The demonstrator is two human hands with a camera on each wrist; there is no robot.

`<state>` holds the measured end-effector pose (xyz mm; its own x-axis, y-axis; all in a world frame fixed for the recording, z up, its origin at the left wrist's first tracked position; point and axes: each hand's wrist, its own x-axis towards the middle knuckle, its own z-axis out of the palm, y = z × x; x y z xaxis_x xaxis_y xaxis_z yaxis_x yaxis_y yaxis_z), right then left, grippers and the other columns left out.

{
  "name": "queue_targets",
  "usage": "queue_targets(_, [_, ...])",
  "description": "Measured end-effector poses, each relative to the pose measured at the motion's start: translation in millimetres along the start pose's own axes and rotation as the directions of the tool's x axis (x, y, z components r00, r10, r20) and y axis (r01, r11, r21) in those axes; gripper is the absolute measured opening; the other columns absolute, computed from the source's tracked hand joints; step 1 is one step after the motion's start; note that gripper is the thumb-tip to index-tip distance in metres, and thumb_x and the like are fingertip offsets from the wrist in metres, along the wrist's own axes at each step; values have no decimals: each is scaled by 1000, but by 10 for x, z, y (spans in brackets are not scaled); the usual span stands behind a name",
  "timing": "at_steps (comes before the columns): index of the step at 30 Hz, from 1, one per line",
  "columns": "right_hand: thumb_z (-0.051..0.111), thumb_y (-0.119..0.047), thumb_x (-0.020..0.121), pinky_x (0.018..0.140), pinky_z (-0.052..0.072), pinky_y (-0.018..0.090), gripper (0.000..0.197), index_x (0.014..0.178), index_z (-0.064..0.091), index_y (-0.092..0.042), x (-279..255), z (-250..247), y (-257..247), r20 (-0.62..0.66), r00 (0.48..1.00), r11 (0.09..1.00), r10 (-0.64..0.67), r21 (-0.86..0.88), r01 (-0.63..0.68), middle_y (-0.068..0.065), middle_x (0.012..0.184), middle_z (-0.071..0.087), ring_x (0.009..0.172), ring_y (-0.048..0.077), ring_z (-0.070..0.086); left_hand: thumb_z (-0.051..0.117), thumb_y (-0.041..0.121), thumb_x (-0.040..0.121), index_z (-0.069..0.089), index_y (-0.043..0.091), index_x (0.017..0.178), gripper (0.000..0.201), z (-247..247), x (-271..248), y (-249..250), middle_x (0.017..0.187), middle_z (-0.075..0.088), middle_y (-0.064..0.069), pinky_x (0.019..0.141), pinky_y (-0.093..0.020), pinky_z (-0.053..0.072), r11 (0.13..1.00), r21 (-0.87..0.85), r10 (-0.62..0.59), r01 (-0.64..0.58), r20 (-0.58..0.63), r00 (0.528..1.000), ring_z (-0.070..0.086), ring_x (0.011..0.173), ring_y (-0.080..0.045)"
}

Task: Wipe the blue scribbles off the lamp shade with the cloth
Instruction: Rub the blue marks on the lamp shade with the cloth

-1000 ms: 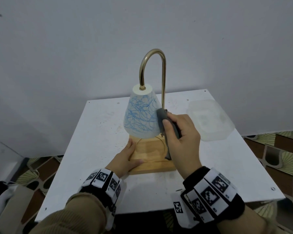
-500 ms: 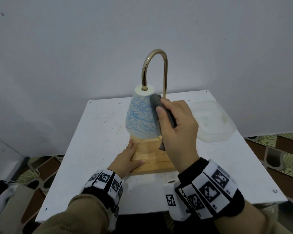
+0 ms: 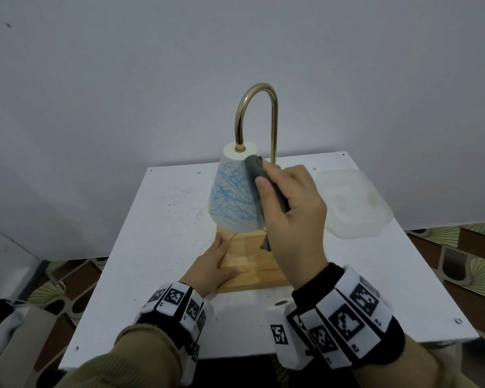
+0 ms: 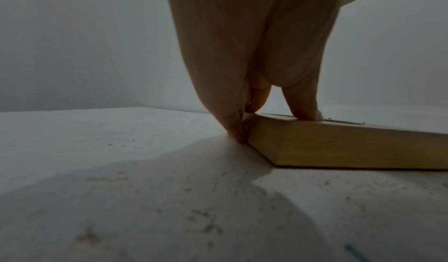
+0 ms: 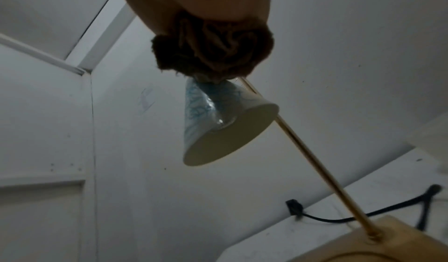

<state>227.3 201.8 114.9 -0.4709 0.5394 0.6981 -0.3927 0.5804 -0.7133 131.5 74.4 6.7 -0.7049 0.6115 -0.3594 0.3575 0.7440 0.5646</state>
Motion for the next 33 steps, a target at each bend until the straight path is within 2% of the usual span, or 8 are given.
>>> queue_targets(3, [57, -1, 88, 81, 40, 8, 25, 112, 65, -2, -91, -57, 104, -5, 999, 998, -34, -53, 34, -10, 87, 50, 86, -3, 51, 57, 36, 91, -2, 18, 150, 85, 3, -1, 1, 158, -11, 4, 118, -32, 16, 1000, 5, 6, -6, -2, 1000, 10, 145, -16])
queue_targets(6, [57, -4, 90, 71, 38, 4, 23, 111, 66, -6, -34, -94, 175, -2, 998, 995, 69, -72, -69, -8, 83, 50, 77, -5, 50, 57, 37, 91, -1, 19, 150, 85, 5, -6, -3, 157, -11, 6, 117, -30, 16, 1000, -9, -1, 1, -2, 1000, 12, 145, -15])
queue_targets(9, [58, -6, 90, 72, 37, 2, 22, 109, 67, -7, 105, -59, 135, -19, 994, 992, 112, -55, -113, -1, 84, 53, 79, -8, 50, 57, 37, 91, -1, 19, 150, 85, 12, -6, -2, 157, -11, 7, 117, -30, 15, 1000, -20, -1, 1, 1, 1000, 10, 145, -13])
queue_targets(14, [58, -5, 90, 79, 38, 5, 23, 111, 66, -5, 156, 58, -79, -19, 1000, 999, -21, -25, 21, -6, 89, 51, 83, -9, 49, 56, 39, 91, -1, 18, 150, 85, 5, 9, 8, 158, -10, 5, 118, -34, 15, 1000, 26, -2, 2, -4, 1000, 8, 146, -16])
queue_targets(18, [58, 0, 87, 82, 42, 10, 25, 111, 65, 0, -24, 14, -17, 4, 992, 988, -124, -91, 123, -6, 92, 49, 87, 1, 50, 56, 37, 91, 0, 17, 150, 84, 7, -5, 15, 158, -11, 5, 118, -31, 13, 1000, 15, 5, -5, -6, 1000, 6, 146, -15])
queue_targets(26, [58, -7, 90, 75, 37, 3, 22, 110, 67, -6, 154, -5, 75, -52, 997, 996, 56, -67, -59, -3, 86, 51, 81, -10, 49, 57, 37, 91, -1, 19, 150, 85, 21, 10, -25, 157, -12, 8, 117, -29, 16, 1000, -29, 7, -7, 1, 1000, 9, 145, -13])
queue_targets(30, [59, -4, 89, 81, 38, 5, 24, 112, 66, -3, 121, 81, -53, -43, 998, 997, -53, -55, 51, -6, 91, 51, 86, -8, 48, 57, 36, 91, -2, 18, 150, 86, 18, 18, -23, 157, -13, 7, 117, -30, 15, 1000, -22, 4, -4, -1, 1000, 9, 145, -13])
queue_targets(33, [60, 0, 86, 85, 44, 14, 25, 111, 65, 2, -25, 48, -9, 3, 988, 983, -157, -98, 157, -5, 94, 49, 92, 5, 52, 57, 37, 91, -1, 19, 150, 85, 18, 14, -26, 157, -12, 6, 118, -31, 14, 1000, -24, 7, -7, -4, 1000, 7, 145, -13])
